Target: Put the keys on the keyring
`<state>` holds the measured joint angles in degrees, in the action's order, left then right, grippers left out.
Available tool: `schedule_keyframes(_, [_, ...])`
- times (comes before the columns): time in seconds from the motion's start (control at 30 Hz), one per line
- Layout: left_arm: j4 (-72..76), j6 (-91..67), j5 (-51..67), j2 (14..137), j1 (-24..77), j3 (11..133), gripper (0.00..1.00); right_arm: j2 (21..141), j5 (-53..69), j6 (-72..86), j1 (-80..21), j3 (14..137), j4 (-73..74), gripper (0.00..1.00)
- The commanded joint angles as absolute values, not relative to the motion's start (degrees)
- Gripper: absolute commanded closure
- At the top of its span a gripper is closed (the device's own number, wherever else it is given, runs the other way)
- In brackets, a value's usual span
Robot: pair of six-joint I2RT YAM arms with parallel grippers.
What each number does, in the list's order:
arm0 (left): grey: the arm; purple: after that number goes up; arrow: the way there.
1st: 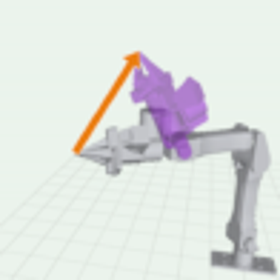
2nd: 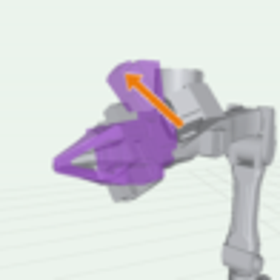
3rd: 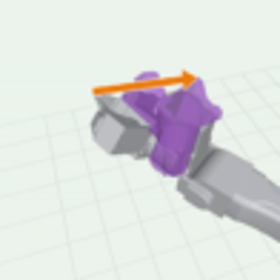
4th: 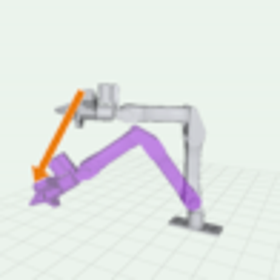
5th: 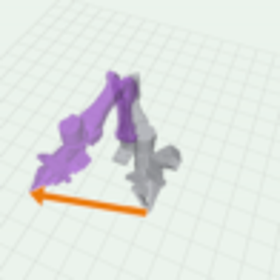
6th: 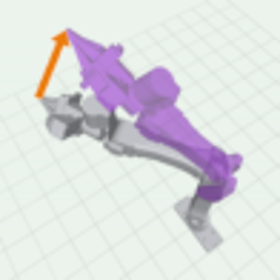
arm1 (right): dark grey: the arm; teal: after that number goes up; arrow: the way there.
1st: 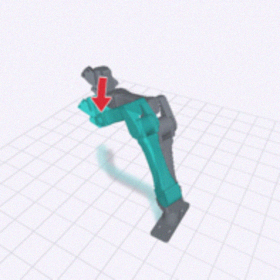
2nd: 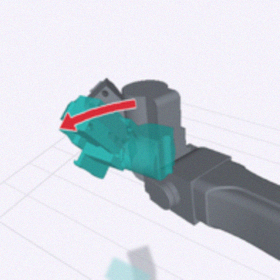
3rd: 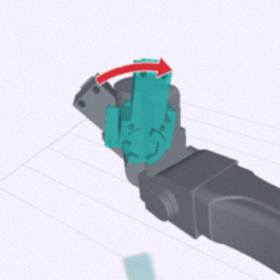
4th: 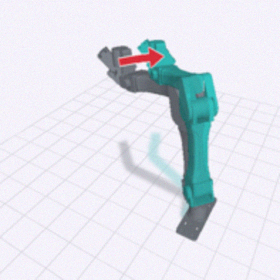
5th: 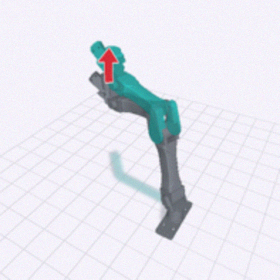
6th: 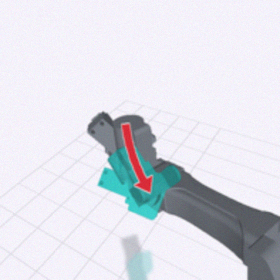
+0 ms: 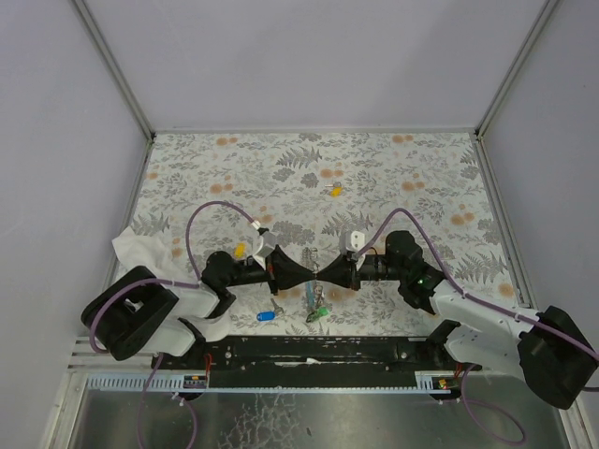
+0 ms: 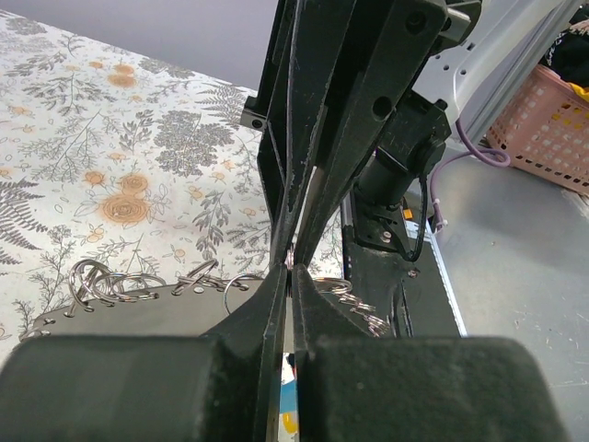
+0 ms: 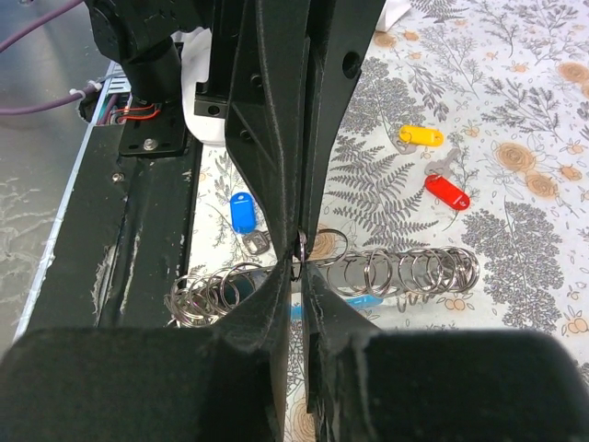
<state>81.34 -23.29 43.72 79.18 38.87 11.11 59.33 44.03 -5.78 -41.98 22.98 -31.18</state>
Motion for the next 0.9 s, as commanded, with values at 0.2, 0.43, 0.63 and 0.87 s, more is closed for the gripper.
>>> schedule_keyframes(0.2, [82.12,-21.43,45.58,78.29,39.16,12.47,0.94,61.08,45.6,-8.94,-41.84,26.49,-30.03,1.0])
schedule_keyframes(0.43, [58.54,-13.25,35.07,67.03,39.11,12.39,0.58,60.62,42.05,-19.51,-41.84,33.67,-12.08,1.0])
schedule_keyframes(0.63, [41.83,-16.28,21.33,58.35,39.17,12.8,0.51,61.65,41.92,-26.61,-41.89,39.43,-1.59,1.0])
schedule_keyframes(0.87, [25.44,-22.63,9.79,49.22,39.12,13.8,0.5,66.01,49.06,-33.53,-42.13,45.12,6.29,1.0])
